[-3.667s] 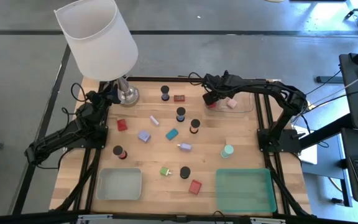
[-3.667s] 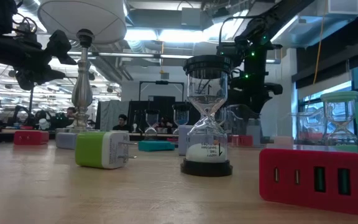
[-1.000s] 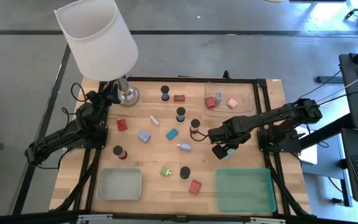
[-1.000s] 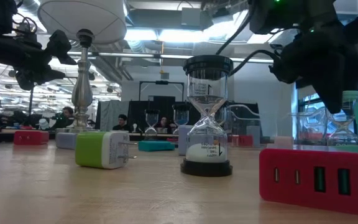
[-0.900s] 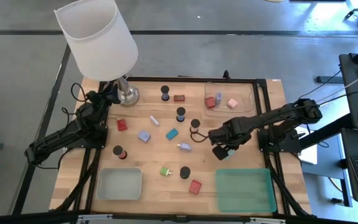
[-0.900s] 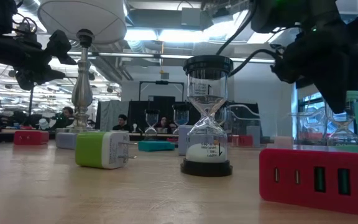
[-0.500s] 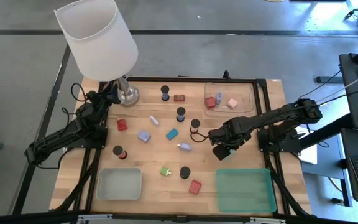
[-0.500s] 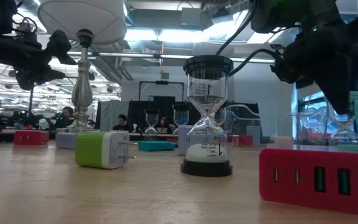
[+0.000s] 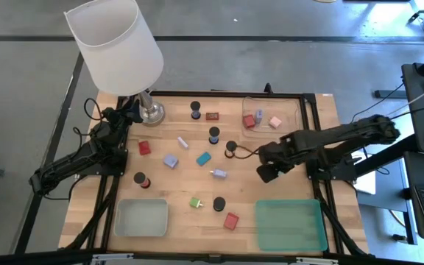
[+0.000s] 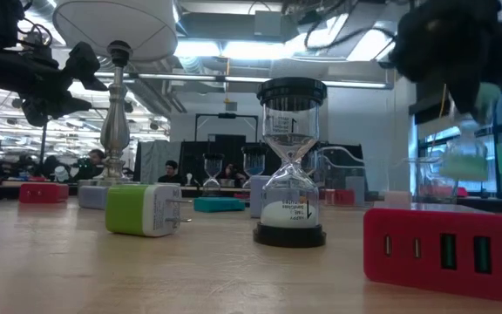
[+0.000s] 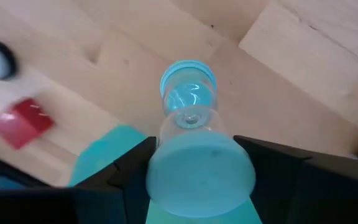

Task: Pick & Place Office items
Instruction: Put the light green hourglass into the green bin

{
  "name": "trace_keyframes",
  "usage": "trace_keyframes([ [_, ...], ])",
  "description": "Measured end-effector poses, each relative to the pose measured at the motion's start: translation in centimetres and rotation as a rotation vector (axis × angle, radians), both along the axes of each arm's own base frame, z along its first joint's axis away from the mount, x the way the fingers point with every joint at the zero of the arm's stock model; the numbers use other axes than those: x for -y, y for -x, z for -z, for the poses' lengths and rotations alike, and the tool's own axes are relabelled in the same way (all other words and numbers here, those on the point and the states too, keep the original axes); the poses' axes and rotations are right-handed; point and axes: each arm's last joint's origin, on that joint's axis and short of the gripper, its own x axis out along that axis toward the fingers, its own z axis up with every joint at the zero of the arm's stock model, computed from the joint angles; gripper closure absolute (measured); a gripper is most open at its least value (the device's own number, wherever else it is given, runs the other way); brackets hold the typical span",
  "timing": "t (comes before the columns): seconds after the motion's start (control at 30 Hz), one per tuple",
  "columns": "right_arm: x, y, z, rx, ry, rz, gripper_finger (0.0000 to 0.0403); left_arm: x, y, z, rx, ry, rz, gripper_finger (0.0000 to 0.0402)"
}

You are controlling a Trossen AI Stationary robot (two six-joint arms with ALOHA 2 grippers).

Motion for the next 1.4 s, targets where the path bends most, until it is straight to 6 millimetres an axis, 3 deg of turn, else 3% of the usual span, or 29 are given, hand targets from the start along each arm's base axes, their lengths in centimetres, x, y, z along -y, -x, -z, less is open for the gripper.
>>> trace_keyframes([
  [0.33, -2.9, 4.8, -3.9, 0.144, -0.172, -0.162, 0.0199, 0.0, 0.0, 0.0, 0.0, 0.0, 0.0, 0.0151],
  [0.53, -5.7, 7.6, -4.6, 0.098, -0.225, -0.216, 0.02, 0.0, 0.0, 0.0, 0.0, 0.0, 0.0, 0.0151],
  [0.7, -8.7, 9.7, -4.0, -0.018, -0.216, -0.272, 0.02, 0.0, 0.0, 0.0, 0.0, 0.0, -0.001, 0.0151],
  [0.9, -10.4, 11.3, -2.5, -0.176, -0.067, -0.251, 0.02, 0.0, 0.0, 0.0, 0.0, 0.0, 0.0, 0.0151],
  [1.17, -12.9, 11.3, -0.2, -0.268, 0.043, -0.314, 0.0199, 0.0, 0.0, 0.0, 0.0, 0.0, -0.001, 0.0151],
  [1.4, -13.9, 10.5, 1.5, -0.289, 0.12, -0.34, 0.0199, 0.0, 0.0, 0.0, 0.0, 0.0, -0.001, 0.0151],
])
